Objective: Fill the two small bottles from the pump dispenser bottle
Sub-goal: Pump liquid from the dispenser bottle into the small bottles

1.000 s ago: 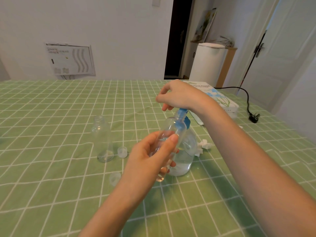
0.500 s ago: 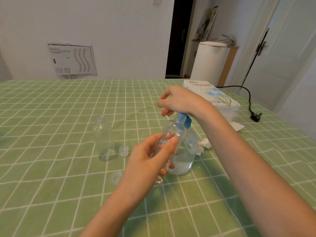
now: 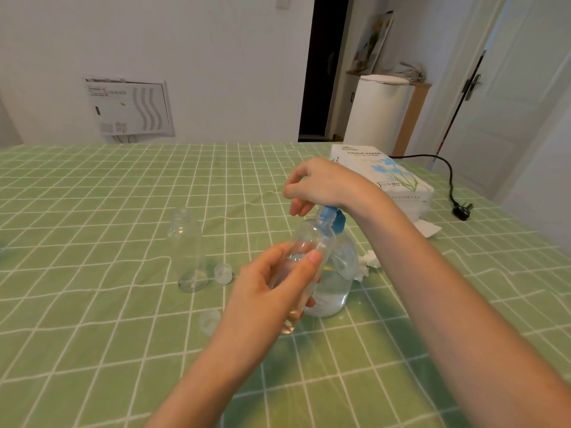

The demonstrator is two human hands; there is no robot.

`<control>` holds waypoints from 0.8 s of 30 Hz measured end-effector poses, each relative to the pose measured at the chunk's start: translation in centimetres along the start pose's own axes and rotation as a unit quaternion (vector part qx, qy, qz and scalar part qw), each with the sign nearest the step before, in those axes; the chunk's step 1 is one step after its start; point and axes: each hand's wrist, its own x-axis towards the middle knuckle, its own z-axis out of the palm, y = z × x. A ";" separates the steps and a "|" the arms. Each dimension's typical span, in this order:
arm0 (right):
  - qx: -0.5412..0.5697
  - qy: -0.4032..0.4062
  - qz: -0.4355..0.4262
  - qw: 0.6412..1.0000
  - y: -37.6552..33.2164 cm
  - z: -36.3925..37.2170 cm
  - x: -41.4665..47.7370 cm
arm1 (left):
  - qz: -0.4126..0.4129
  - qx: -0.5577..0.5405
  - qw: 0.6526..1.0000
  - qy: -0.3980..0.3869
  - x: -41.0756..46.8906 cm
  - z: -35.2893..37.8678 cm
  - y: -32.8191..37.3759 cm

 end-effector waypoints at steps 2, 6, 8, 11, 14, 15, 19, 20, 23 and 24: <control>0.006 0.001 -0.001 1.000 0.1 0.1 0.0 | -0.002 0.000 1.000 0.001 0.0 0.0 0.0; 0.000 0.010 -0.006 1.000 -0.1 -0.2 0.0 | -0.004 0.010 1.000 0.001 0.1 0.0 0.0; -0.010 0.022 -0.013 1.000 -0.3 -0.6 0.1 | -0.001 0.013 1.000 0.000 0.1 0.0 0.1; -0.027 0.033 -0.023 0.999 -0.7 -1.1 0.1 | 0.007 0.013 1.000 0.001 0.1 0.0 0.2; -0.018 0.018 -0.020 0.999 -0.7 -1.0 0.0 | 0.002 0.009 1.000 0.000 0.2 0.1 0.2; -0.014 0.017 -0.018 1.000 -0.6 -0.9 0.0 | 0.002 0.011 1.000 -0.002 0.2 0.1 0.2; -0.010 0.006 0.002 1.000 -0.3 -0.4 -0.1 | 0.002 0.014 1.000 -0.001 0.1 0.0 0.0; -0.007 0.000 0.005 1.000 -0.2 -0.2 -0.1 | -0.001 0.012 1.000 0.000 0.0 0.0 0.0; -0.003 0.002 0.009 1.000 -0.1 0.0 -0.1 | -0.002 0.008 1.000 0.003 -0.1 -0.1 -0.1; -0.004 0.006 0.008 1.000 -0.1 0.1 -0.1 | 0.000 0.009 1.000 0.004 -0.1 0.0 -0.1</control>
